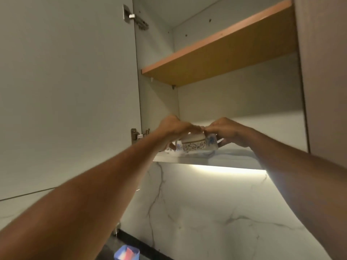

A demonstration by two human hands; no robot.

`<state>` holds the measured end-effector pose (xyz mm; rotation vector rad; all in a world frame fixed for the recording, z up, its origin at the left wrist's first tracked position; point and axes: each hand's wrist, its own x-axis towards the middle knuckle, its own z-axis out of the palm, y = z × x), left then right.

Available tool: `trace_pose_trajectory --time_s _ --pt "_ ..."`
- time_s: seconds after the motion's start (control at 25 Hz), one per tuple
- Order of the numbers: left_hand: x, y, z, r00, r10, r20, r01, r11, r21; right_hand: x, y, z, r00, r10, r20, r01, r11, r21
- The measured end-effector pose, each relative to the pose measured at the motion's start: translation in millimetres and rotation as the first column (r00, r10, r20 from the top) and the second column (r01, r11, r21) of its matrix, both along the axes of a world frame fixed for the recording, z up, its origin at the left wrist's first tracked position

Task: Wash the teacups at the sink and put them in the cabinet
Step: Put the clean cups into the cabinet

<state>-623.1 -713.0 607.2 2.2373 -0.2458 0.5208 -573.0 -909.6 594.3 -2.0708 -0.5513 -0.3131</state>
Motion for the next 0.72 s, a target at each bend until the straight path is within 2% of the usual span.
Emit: trace_pose_trajectory --time_s 0.12,0.4,0.6,0.72 --pt "23 -9 -13 0.998 0.049 -0.026 -0.049 0.999 -0.001 19 -3 -6 0.993 -0.006 -0.121 0.0 0.999 -0.052" --pt "48 -23 -24 0.994 0.078 0.075 -0.08 0.996 0.025 45 -9 -4 0.977 0.014 -0.213 -0.021 0.999 -0.031" --pt "46 -27 -45 0.956 0.113 0.27 -0.121 0.993 0.015 44 -13 -4 0.991 -0.065 -0.116 0.053 0.993 -0.101" --pt "41 -26 -61 0.955 0.118 0.271 -0.121 0.993 -0.006 45 -17 -5 0.986 -0.163 -0.042 0.153 0.972 -0.18"
